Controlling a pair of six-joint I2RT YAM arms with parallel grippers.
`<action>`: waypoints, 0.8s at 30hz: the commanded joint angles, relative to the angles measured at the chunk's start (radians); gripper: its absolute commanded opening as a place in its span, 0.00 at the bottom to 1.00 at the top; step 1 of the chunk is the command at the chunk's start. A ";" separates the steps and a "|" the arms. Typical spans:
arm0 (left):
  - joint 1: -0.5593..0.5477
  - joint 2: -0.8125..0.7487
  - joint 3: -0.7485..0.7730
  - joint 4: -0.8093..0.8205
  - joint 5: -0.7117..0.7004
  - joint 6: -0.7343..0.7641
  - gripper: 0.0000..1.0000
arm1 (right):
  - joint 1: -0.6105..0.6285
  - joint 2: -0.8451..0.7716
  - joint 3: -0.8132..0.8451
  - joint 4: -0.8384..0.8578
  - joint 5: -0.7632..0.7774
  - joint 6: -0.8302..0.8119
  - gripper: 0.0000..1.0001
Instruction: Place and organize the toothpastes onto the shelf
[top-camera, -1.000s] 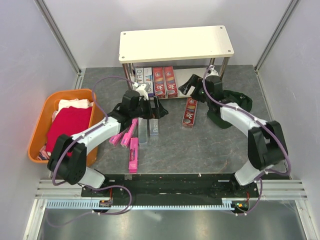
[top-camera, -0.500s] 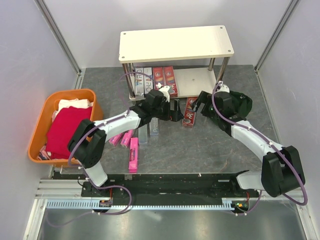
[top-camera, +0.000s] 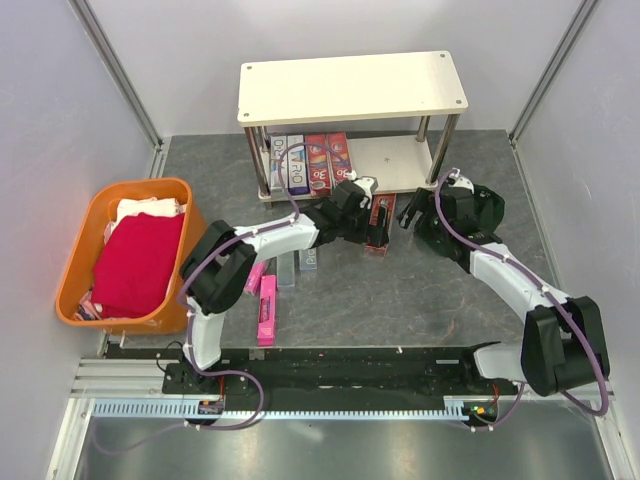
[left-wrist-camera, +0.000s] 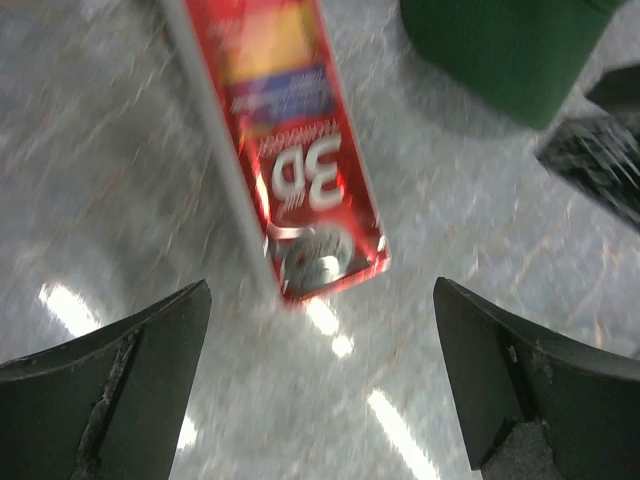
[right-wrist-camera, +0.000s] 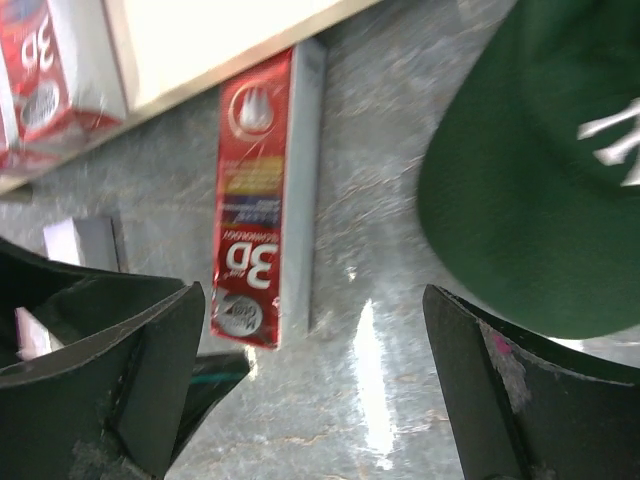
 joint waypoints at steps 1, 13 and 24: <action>-0.025 0.099 0.161 -0.065 -0.088 0.058 1.00 | -0.041 -0.058 -0.002 -0.009 0.024 -0.014 0.98; -0.091 0.308 0.345 -0.234 -0.283 0.081 0.91 | -0.090 -0.087 -0.048 -0.016 -0.011 -0.007 0.98; -0.102 0.212 0.211 -0.200 -0.275 0.074 0.52 | -0.095 -0.072 -0.065 0.003 -0.066 0.009 0.98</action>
